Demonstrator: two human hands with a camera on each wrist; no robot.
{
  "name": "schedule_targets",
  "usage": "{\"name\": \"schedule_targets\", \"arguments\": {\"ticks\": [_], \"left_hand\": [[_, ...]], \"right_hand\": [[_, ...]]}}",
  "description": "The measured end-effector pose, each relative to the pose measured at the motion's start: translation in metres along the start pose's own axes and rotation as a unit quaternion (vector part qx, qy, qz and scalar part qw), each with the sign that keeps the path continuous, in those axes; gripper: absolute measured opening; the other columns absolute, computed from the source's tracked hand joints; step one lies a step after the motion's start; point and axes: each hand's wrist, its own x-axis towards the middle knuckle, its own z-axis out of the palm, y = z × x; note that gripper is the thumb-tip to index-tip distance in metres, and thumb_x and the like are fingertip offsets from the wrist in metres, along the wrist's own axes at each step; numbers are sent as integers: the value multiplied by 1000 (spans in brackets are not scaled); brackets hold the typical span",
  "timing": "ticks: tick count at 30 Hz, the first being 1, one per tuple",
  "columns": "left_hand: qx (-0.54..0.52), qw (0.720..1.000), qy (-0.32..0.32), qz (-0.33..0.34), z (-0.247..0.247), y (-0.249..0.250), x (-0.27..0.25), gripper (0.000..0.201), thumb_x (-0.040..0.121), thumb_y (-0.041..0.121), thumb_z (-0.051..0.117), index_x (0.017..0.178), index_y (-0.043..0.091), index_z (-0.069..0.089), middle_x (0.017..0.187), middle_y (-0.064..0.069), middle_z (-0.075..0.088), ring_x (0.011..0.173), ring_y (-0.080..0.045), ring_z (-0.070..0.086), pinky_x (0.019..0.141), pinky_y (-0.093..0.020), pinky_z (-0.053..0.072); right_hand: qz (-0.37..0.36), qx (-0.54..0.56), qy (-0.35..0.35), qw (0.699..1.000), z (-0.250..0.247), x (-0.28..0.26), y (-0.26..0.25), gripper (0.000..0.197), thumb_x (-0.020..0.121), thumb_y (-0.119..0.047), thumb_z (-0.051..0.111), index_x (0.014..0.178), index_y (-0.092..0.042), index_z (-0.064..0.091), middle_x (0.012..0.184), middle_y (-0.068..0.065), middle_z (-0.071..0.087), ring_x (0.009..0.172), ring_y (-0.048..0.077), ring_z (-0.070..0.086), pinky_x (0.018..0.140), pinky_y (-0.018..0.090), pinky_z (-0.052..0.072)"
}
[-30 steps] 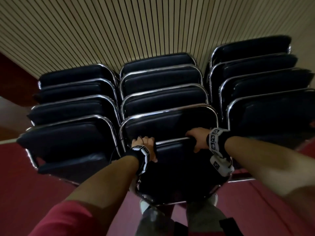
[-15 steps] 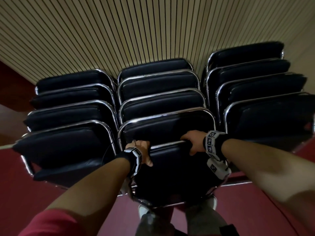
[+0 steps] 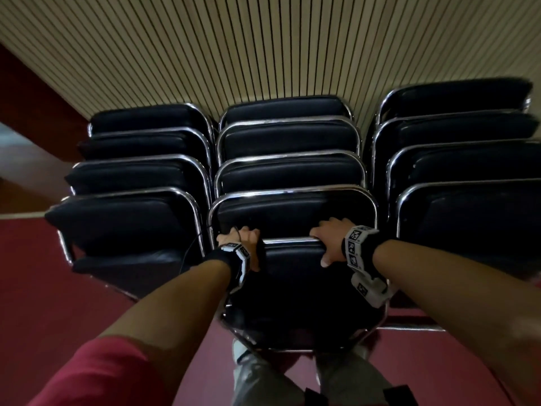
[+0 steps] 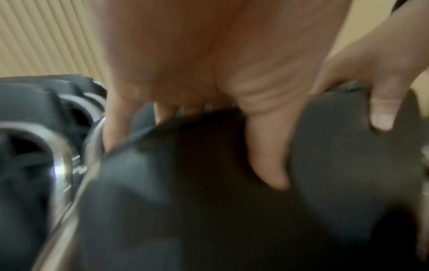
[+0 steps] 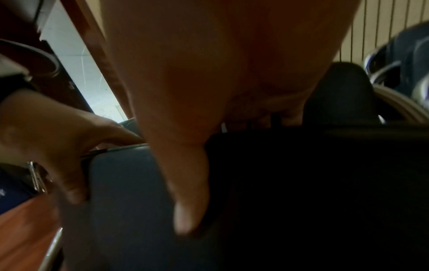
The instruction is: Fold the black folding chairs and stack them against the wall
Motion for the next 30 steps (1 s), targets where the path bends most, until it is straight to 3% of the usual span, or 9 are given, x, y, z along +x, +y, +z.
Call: {"name": "schedule_targets", "arguments": {"ticks": [7,10,13,17,21,26,30], "left_hand": [[-63,994,40,-78,9,12,-3,56,79,45,74,128,28,53,130,-2,49,126,-30,43,95,-54,46],[-30,991,66,-115,15,23,-14,63,83,37,72,137,26,43,135,-4,45,128,-31,41,98,-55,43],[3,985,95,-141,27,33,-29,67,88,30,60,147,24,28,140,-6,41,129,-32,40,98,-56,41],[-30,981,119,-150,31,40,-49,56,94,40,50,145,22,33,140,-6,43,129,-32,41,100,-55,40],[-63,982,129,-125,16,61,-67,51,92,50,54,133,22,45,135,-8,48,127,-33,43,103,-56,39],[-46,991,113,-55,-24,116,-88,53,91,47,57,138,26,46,140,-7,45,132,-33,38,106,-53,36],[-21,985,171,25,-78,179,-98,48,89,42,56,136,32,52,139,-4,49,131,-31,41,105,-50,35]], "right_hand": [[5,15,34,999,3,5,6,67,77,-48,75,134,-23,50,128,2,51,124,28,44,102,47,37],[3,49,47,998,10,1,8,71,75,-44,77,136,-23,48,127,1,52,120,27,44,98,45,39],[7,91,62,994,20,-11,12,80,80,-48,73,147,-25,35,141,2,43,132,28,37,105,43,39],[42,152,100,982,29,-42,25,79,84,-55,64,151,-29,30,147,4,38,134,28,36,107,43,40],[75,212,125,966,21,-83,36,72,88,-49,63,150,-25,34,145,8,41,132,29,42,107,44,41],[110,279,168,939,16,-163,64,68,85,-42,70,145,-22,44,140,8,50,127,26,50,103,31,41],[142,279,216,925,3,-233,110,61,85,-36,73,139,-20,50,129,5,61,118,24,58,95,28,45]]}}
